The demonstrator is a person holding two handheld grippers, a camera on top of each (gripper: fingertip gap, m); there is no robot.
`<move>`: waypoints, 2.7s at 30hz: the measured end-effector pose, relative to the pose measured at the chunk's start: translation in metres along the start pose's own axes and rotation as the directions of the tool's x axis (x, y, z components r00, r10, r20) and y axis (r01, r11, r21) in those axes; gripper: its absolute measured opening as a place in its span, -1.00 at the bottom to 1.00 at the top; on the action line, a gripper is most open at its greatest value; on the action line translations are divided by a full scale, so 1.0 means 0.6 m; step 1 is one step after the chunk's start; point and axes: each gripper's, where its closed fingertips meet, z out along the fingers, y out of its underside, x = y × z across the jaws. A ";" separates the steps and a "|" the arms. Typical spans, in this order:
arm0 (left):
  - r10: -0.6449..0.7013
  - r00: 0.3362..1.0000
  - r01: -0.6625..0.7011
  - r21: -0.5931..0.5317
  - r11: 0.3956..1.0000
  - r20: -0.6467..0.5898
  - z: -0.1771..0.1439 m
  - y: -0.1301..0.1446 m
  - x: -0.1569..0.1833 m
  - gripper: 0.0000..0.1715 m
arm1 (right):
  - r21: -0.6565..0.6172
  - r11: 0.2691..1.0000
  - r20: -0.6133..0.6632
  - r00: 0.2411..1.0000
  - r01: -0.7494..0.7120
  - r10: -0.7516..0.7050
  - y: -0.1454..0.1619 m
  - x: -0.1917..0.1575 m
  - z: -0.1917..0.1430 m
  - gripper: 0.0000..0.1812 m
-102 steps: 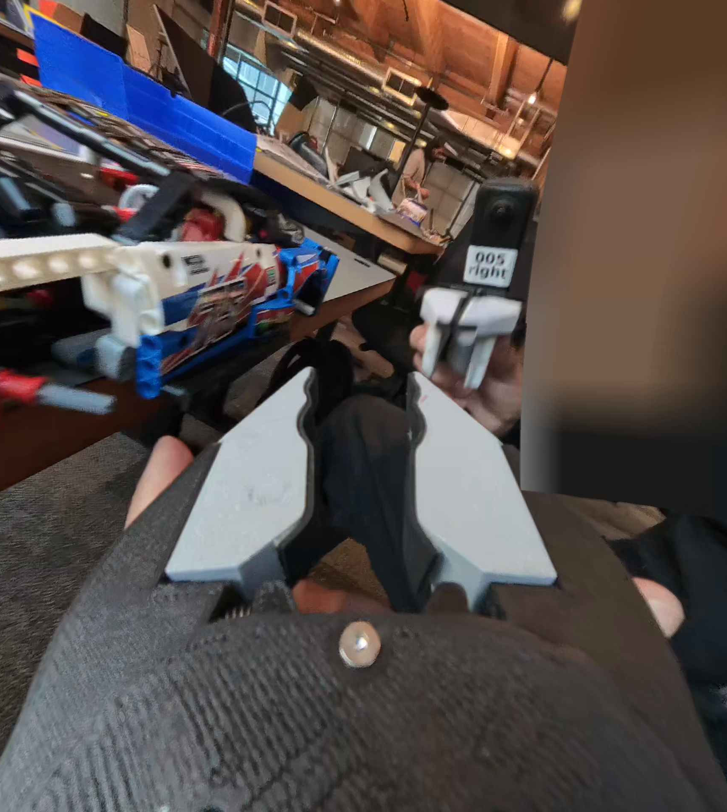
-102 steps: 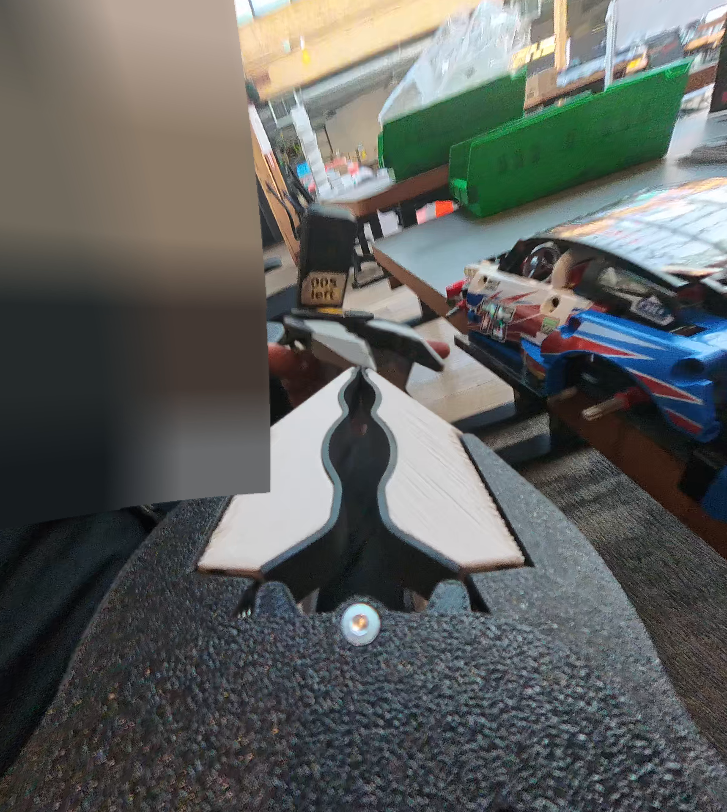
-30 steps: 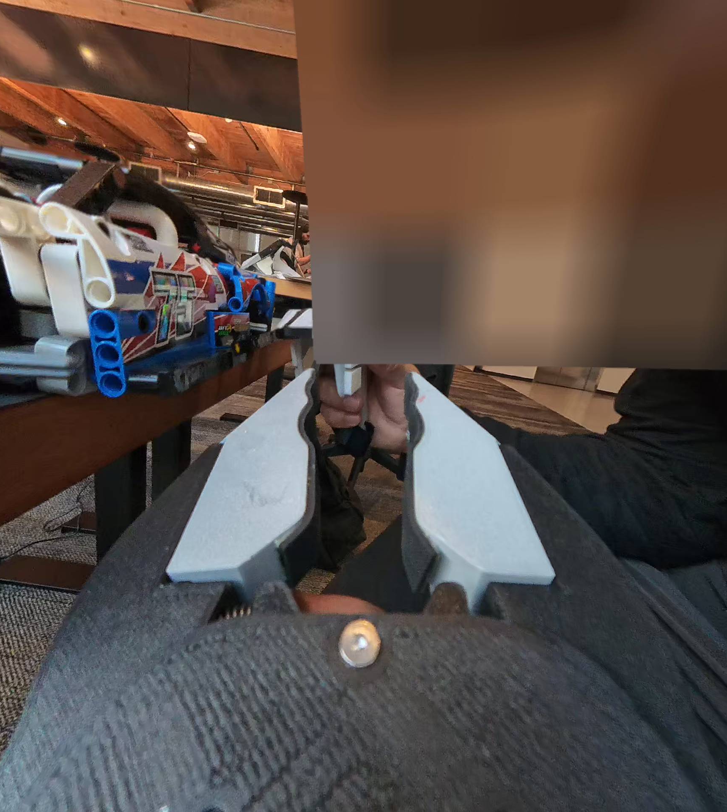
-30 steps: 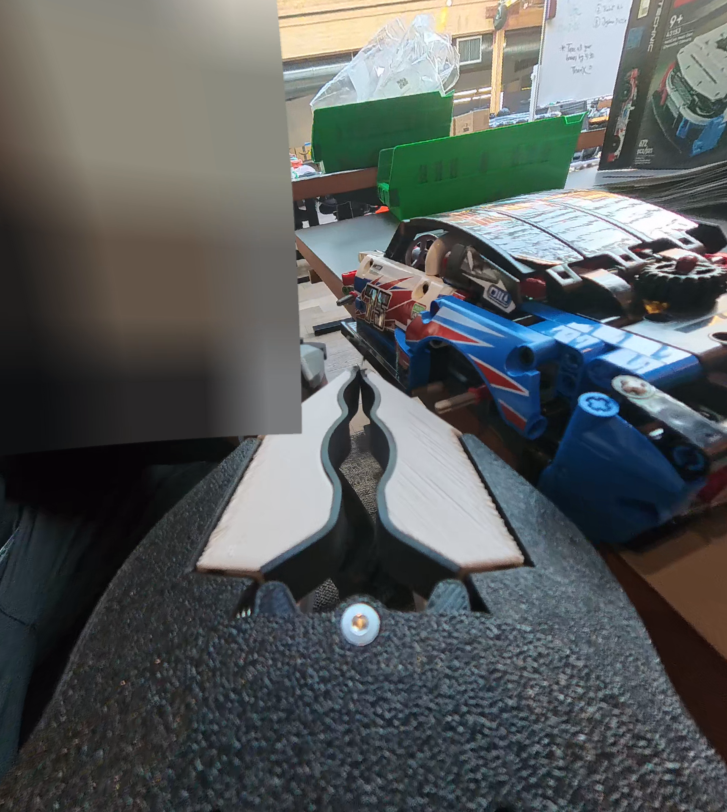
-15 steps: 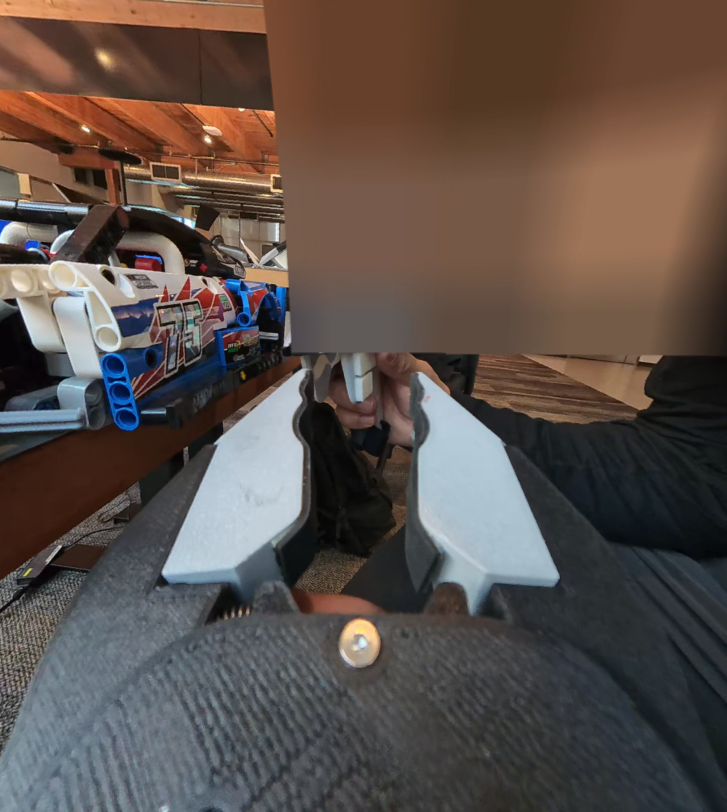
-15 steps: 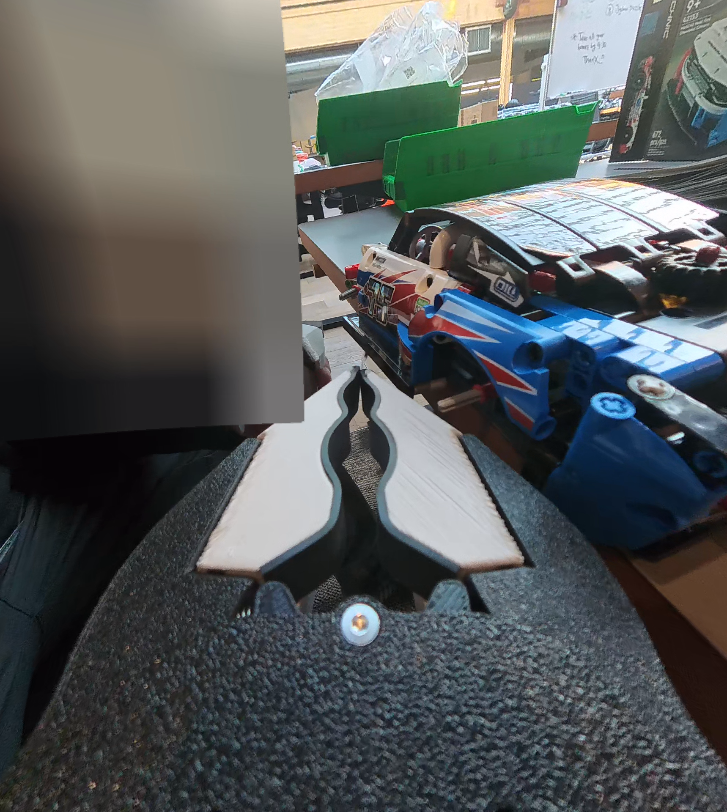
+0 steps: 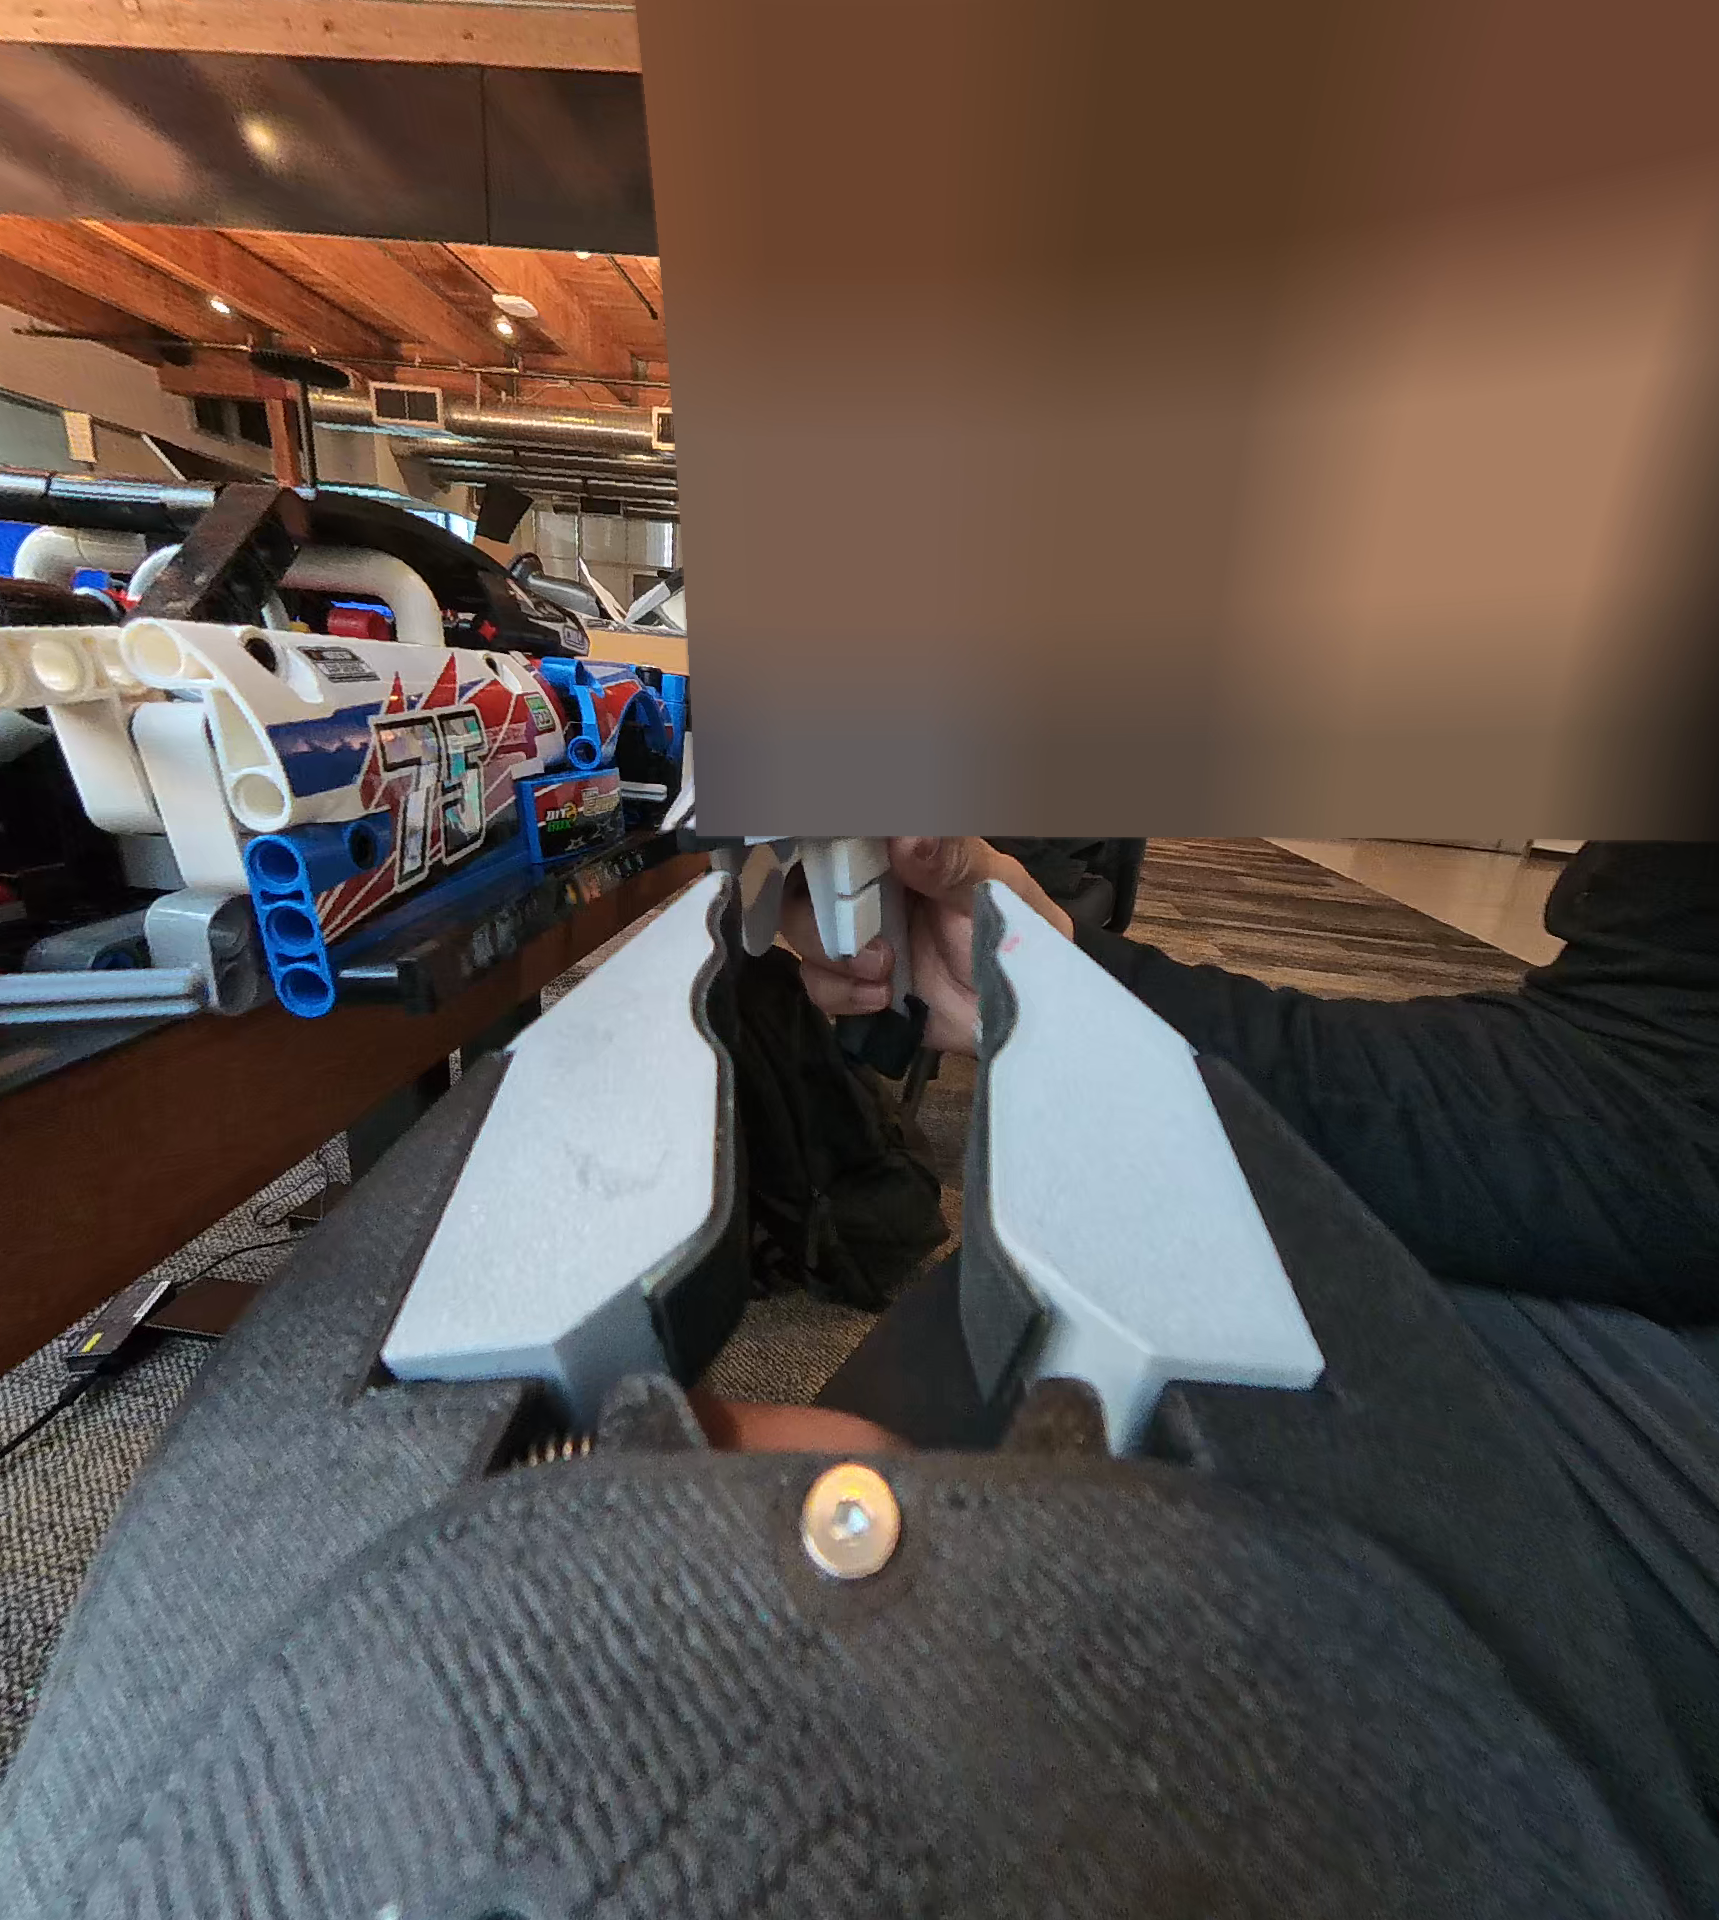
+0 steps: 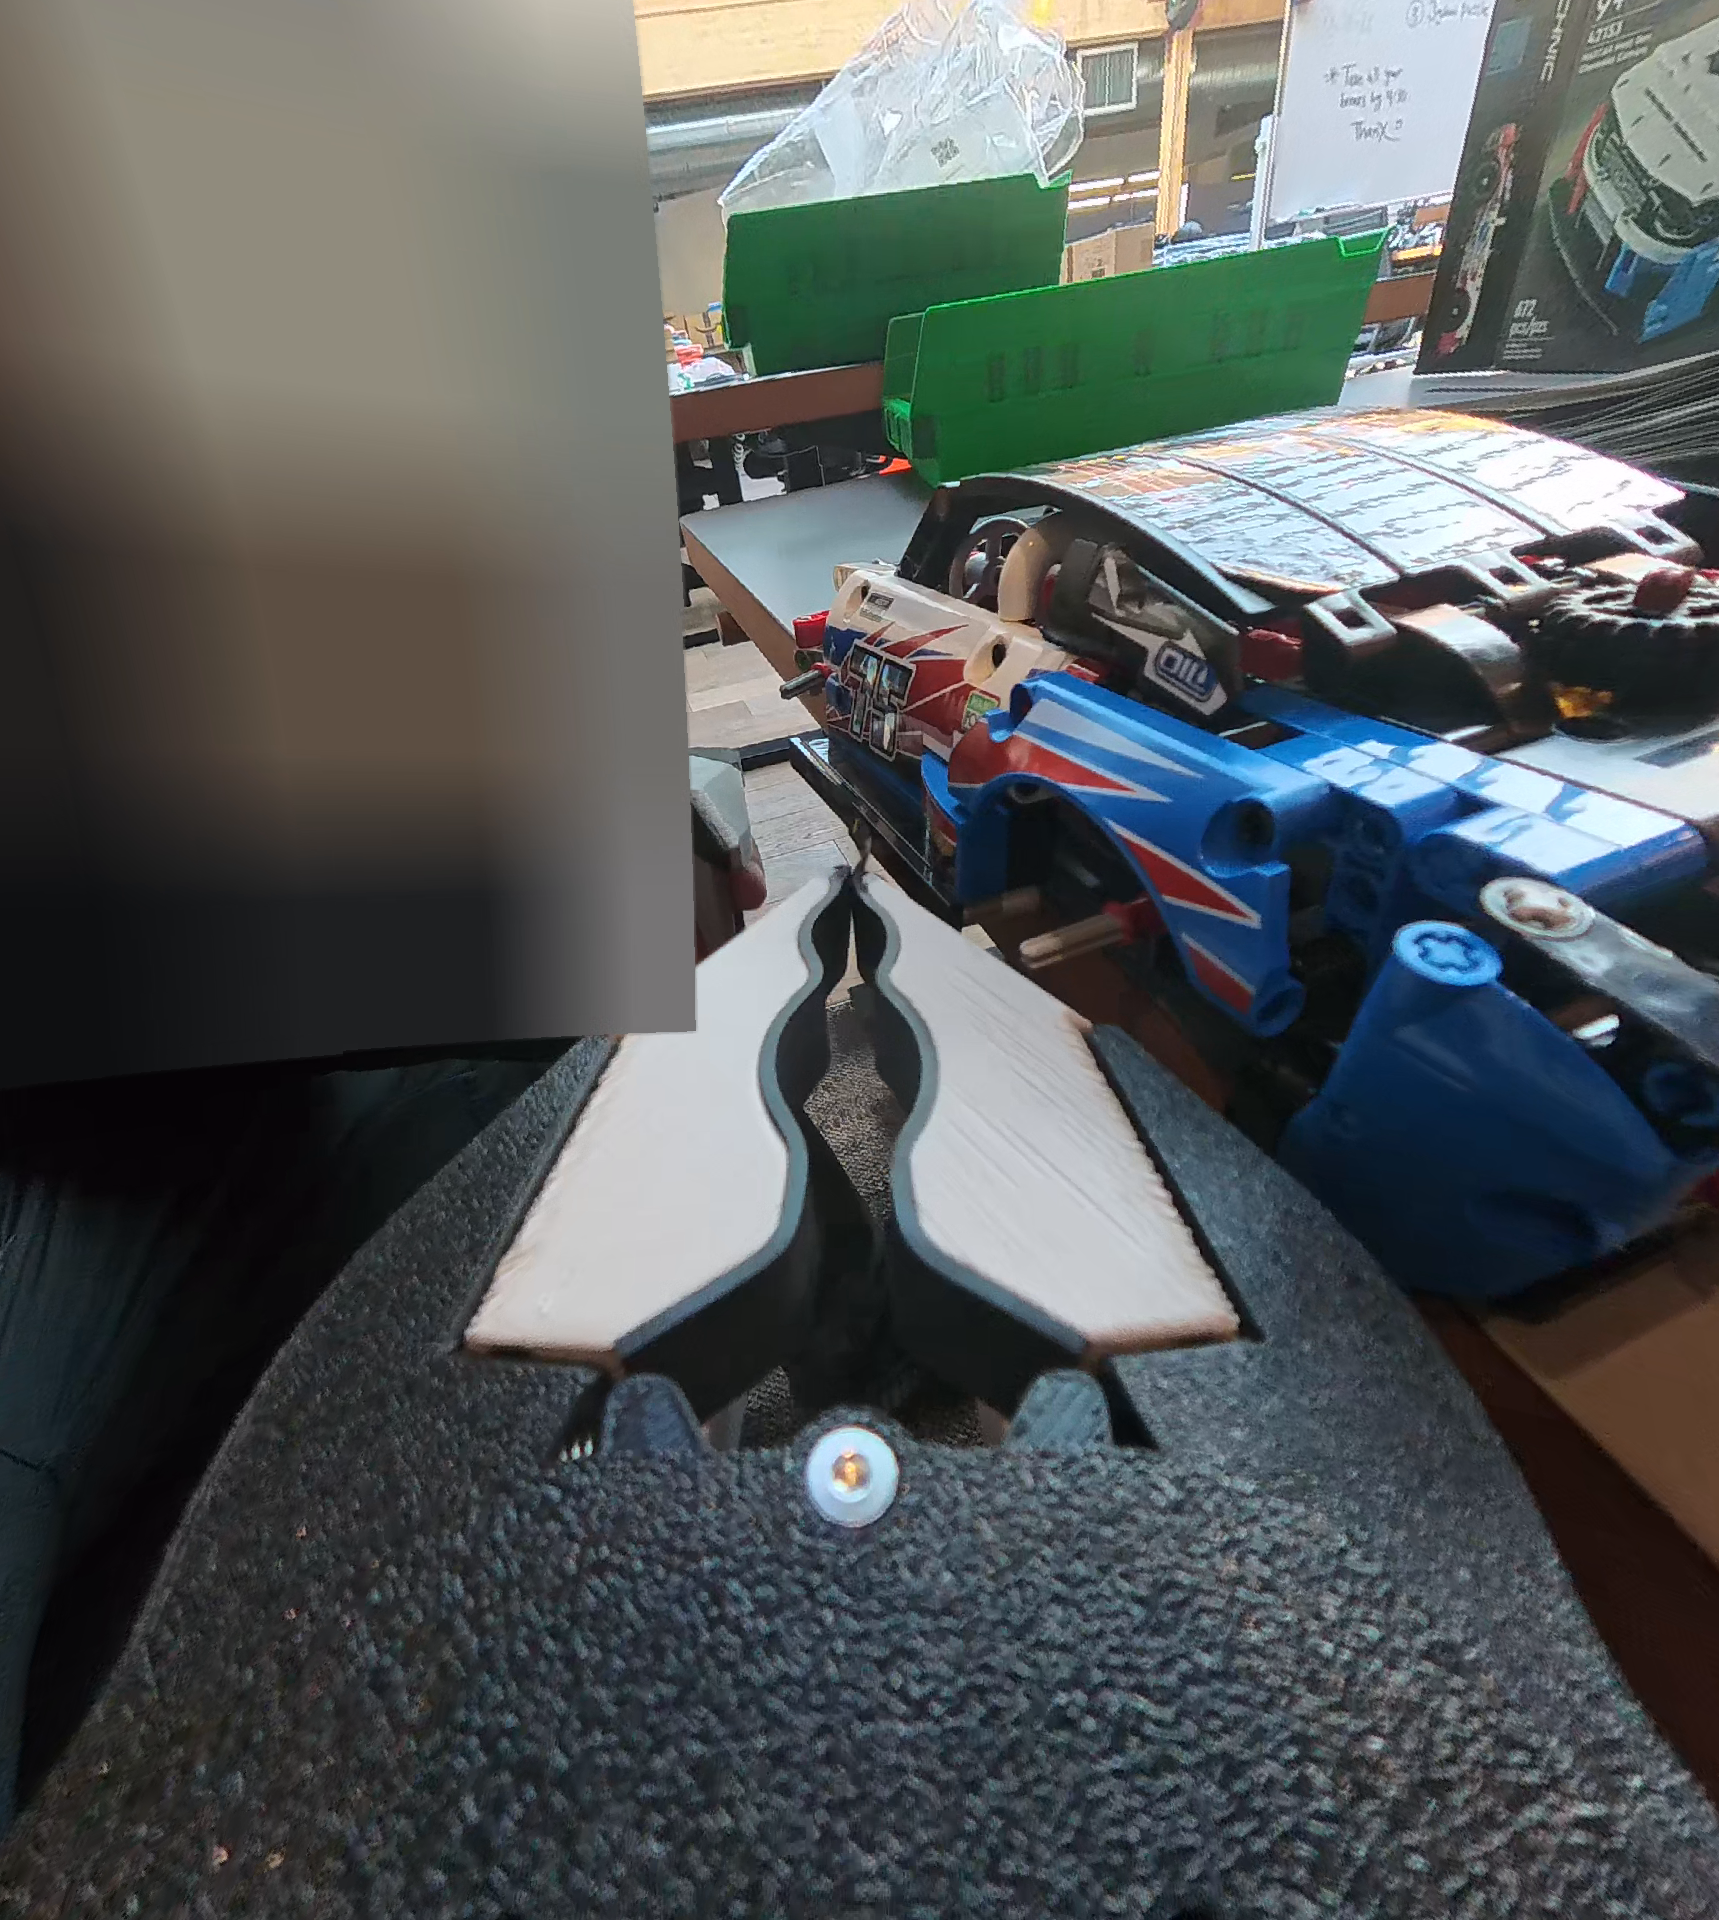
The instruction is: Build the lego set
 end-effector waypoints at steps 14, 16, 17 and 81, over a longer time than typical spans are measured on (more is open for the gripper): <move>0.014 1.000 -0.014 -0.003 1.000 0.012 0.003 -0.001 0.000 -0.49 | 0.009 1.000 -0.009 1.000 0.000 0.000 -0.001 0.002 0.000 -1.00; 0.018 1.000 -0.018 -0.001 1.000 0.016 0.005 -0.003 0.000 -0.49 | 0.007 1.000 -0.011 1.000 -0.001 0.001 0.000 0.003 0.000 -1.00; 0.021 1.000 -0.020 -0.002 1.000 0.016 0.006 -0.004 0.001 -0.49 | 0.007 1.000 -0.012 1.000 -0.001 0.001 0.000 0.003 0.000 -1.00; 0.076 0.983 -0.064 -0.074 0.995 0.166 0.045 0.015 -0.027 -0.29 | 0.005 1.000 -0.092 0.995 0.023 -0.023 0.006 0.014 0.003 -1.00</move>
